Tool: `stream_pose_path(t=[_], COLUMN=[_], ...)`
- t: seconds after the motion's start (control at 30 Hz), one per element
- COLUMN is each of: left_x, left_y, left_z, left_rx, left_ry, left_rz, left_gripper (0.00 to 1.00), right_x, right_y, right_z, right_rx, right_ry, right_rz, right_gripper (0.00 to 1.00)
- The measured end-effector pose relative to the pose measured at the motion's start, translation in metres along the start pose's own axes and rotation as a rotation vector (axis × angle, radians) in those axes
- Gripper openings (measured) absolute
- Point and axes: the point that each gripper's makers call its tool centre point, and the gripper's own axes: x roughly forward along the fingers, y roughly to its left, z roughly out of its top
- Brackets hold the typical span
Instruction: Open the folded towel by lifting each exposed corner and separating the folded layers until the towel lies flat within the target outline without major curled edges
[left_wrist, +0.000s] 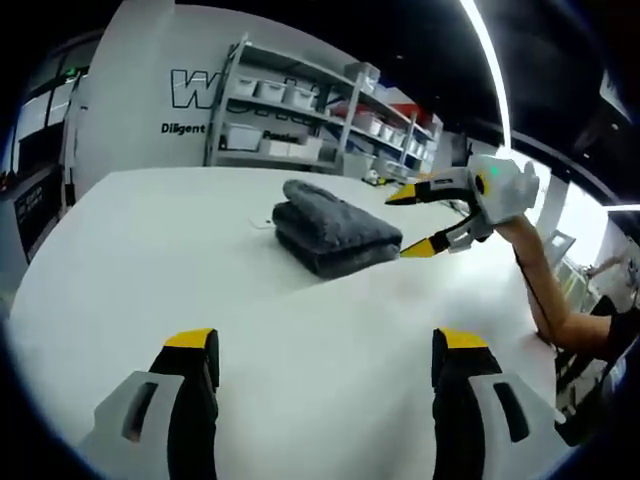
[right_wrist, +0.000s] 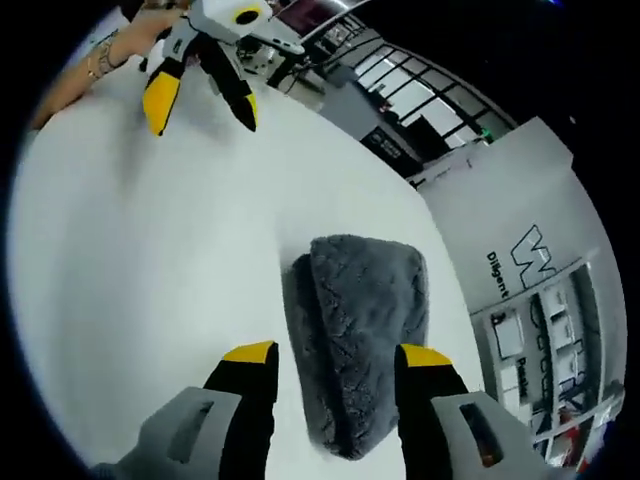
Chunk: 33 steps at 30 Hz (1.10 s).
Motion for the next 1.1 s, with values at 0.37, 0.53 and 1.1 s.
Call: stream_pose_path(t=[0.37, 0.53, 1.1], left_x=[0.001, 0.000, -0.001], left_y=[-0.002, 0.000, -0.002], left_z=[-0.006, -0.006, -0.006], left_rx=[0.008, 0.005, 0.007], left_ry=[0.018, 0.019, 0.013], left_rz=[0.002, 0.007, 0.004], left_gripper=[0.86, 0.86, 0.85], right_x=[0.010, 0.018, 0.045], right_y=[0.012, 0.010, 0.004], right_z=[-0.008, -0.013, -0.030], right_rx=[0.032, 0.020, -0.135], right_ry=[-0.023, -0.030, 0.034], right_rz=[0.041, 0.027, -0.061], right_gripper=[0.33, 0.30, 0.37])
